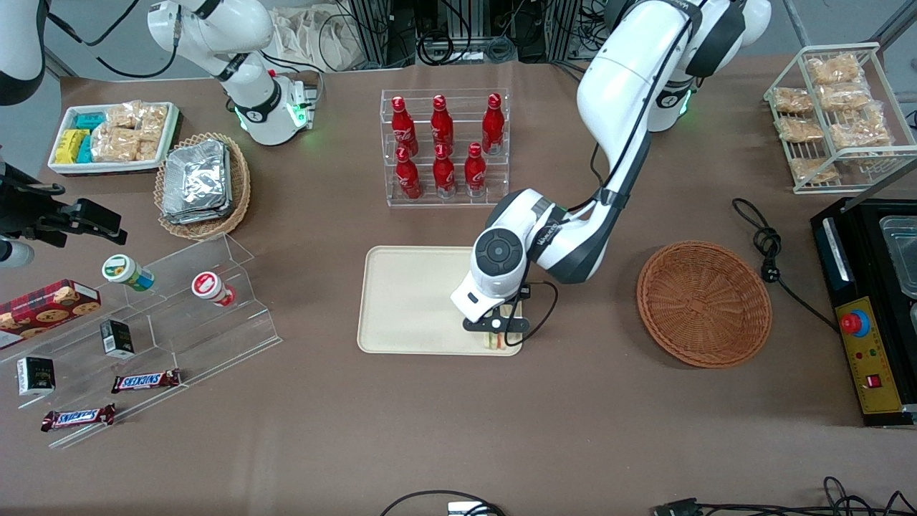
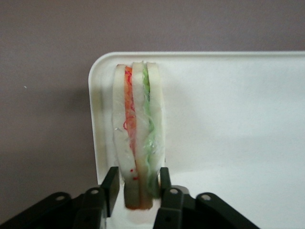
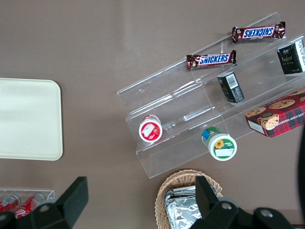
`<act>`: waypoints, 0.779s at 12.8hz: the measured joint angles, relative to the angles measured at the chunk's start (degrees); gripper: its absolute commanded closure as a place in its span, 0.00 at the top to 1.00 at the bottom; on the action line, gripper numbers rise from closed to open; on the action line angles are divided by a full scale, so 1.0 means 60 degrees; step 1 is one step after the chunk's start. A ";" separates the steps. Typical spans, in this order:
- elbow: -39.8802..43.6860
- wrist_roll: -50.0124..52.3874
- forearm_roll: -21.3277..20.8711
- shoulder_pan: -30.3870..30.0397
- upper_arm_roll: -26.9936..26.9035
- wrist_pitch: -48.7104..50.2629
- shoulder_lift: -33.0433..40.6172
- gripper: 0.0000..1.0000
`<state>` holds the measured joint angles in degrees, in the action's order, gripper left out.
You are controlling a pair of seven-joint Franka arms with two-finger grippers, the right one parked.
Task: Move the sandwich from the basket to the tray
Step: 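Lower the sandwich onto the tray and open the left gripper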
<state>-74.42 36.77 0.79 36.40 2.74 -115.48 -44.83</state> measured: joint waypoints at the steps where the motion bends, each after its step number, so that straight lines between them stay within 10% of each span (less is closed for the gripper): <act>1: 0.0091 0.0113 0.0000 -0.0006 -0.0027 0.0099 0.0155 1.00; 6: -0.0350 0.0563 -0.0001 -0.0334 -0.0292 0.1015 0.1723 1.00; 10: -0.3371 -0.0036 -0.0011 -0.0477 -0.0396 0.1037 0.4191 1.00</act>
<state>-94.64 36.56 0.73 33.54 0.36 -109.26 -19.68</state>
